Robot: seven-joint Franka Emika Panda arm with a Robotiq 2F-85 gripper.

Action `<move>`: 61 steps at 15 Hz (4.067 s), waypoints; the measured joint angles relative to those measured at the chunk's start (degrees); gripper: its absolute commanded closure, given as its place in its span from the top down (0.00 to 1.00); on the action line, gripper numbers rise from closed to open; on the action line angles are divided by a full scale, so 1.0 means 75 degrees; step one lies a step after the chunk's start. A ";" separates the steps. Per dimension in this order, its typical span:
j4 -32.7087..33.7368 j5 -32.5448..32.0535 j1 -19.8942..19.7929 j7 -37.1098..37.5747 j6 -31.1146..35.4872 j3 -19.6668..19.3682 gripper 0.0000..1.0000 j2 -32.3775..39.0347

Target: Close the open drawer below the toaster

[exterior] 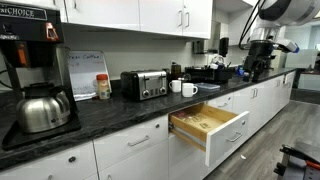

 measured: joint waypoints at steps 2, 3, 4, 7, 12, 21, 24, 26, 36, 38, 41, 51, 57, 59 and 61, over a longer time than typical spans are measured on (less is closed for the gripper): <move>-0.0216 0.0000 -0.0001 -0.0186 0.0255 -0.0045 1.00 0.0252; -0.0310 0.0000 -0.0001 -0.0285 0.0383 -0.0055 1.00 0.0408; -0.0394 0.0000 -0.0001 -0.0386 0.0536 -0.0058 1.00 0.0576; -0.0565 0.0006 0.0008 -0.0718 0.1077 -0.0075 1.00 0.1195; -0.0563 0.0007 0.0038 -0.1045 0.1584 -0.0076 1.00 0.2145; -0.0553 0.0007 0.0025 -0.1050 0.1623 -0.0002 1.00 0.2227; -0.0556 0.0008 0.0034 -0.1052 0.1875 0.0058 1.00 0.2549; -0.0560 0.0008 0.0037 -0.1052 0.2219 0.0201 1.00 0.2901; -0.0434 -0.0417 0.0029 0.0025 0.4182 0.1126 1.00 0.4757; -0.0378 -0.0504 0.0025 0.0299 0.4320 0.1181 1.00 0.4973; -0.0278 -0.0508 0.0006 0.0623 0.4591 0.1199 1.00 0.5210; -0.0075 -0.0495 -0.0383 0.1239 0.5883 0.1556 1.00 0.5719; 0.0157 -0.0498 -0.0733 0.1250 0.6371 0.1978 1.00 0.6034; 0.0343 -0.0502 -0.0798 0.1250 0.6512 0.2053 1.00 0.6153; 0.0579 -0.0504 -0.0861 0.1250 0.6595 0.2130 1.00 0.6303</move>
